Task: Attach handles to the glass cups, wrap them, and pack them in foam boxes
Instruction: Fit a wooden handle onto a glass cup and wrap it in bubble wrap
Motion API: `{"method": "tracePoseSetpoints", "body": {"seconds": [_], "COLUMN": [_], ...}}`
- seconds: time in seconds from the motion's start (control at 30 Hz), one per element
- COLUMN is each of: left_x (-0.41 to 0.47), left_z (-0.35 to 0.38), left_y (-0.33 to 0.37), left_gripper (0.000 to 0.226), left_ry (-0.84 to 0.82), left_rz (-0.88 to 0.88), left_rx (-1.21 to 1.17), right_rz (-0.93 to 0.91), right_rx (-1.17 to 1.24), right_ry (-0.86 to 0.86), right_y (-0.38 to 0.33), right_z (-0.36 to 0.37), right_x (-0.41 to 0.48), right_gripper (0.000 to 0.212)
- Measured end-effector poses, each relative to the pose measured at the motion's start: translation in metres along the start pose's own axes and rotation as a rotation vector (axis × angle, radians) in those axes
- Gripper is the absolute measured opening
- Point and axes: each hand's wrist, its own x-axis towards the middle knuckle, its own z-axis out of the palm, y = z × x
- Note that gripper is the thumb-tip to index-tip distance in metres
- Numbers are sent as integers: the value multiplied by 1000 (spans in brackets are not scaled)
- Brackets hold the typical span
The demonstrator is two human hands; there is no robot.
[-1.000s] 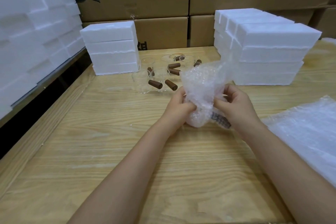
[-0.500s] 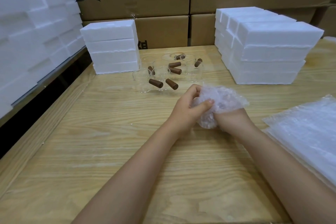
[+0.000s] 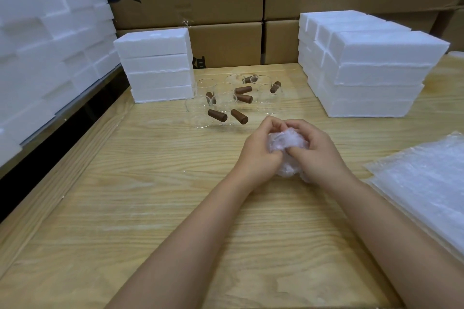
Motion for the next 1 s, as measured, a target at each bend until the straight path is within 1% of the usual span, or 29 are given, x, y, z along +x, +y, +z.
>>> {"method": "tracePoseSetpoints", "body": {"seconds": [0.07, 0.13, 0.2, 0.27, 0.3, 0.37, 0.43, 0.5, 0.57, 0.63, 0.7, 0.73, 0.8, 0.87, 0.93, 1.0], "left_x": [-3, -3, -2, -1, 0, 0, 1, 1, -1, -4, -5, -6, -7, -7, -6, -4], "left_z": [3, 4, 5, 5, 5, 5, 3, 2, 2, 1, 1, 0, 1, 1, 1, 0], "left_y": [3, 3, 3, 2, 1, 1, -1, -4, -5, -5, -4, -4, -5, -7, -9, -10], "left_gripper": [27, 21, 13, 15, 18, 31, 42, 47, 48, 41, 28, 26, 31, 42, 48, 52], "left_ry": [-58, -76, -57, -37, -18, 42, 108, 143, 146, 119, 79, 59, 19, -8, 6, 53], "left_rz": [-3, -15, 3, 45, 58, 49, 25, 21, 24, 28, 22, 18, 18, 32, 40, 31], "left_rx": [-79, -157, -108, -6, 23, 41, 30, 24, 11, -18, -53, -65, -20, 112, 181, 185], "right_rz": [-3, -25, -30, -22, -26, -30, 18, 53, 71, 84, 94, 98, 114, 120, 103, 82], "right_rx": [-80, -166, -215, -218, -213, -152, -130, -238, -319, -335, -374, -391, -402, -392, -362, -285], "right_ry": [93, 147, 173, 170, 141, 30, -98, -165, -159, -95, 4, 51, 118, 142, 113, 57], "right_y": [-1, -1, -1, -1, -2, -4, -5, -3, -2, 0, 1, 2, 4, 5, 3, -1], "right_z": [2, 3, 4, 3, 3, 1, 0, -2, -3, -3, 0, 1, 3, 2, 1, 2], "right_x": [0, 0, 1, 1, 1, 0, -1, -2, -2, -2, -1, 0, 0, 0, 0, -2], "right_gripper": [48, 45, 43, 45, 45, 43, 53, 64, 67, 63, 53, 48, 43, 40, 38, 34]}}
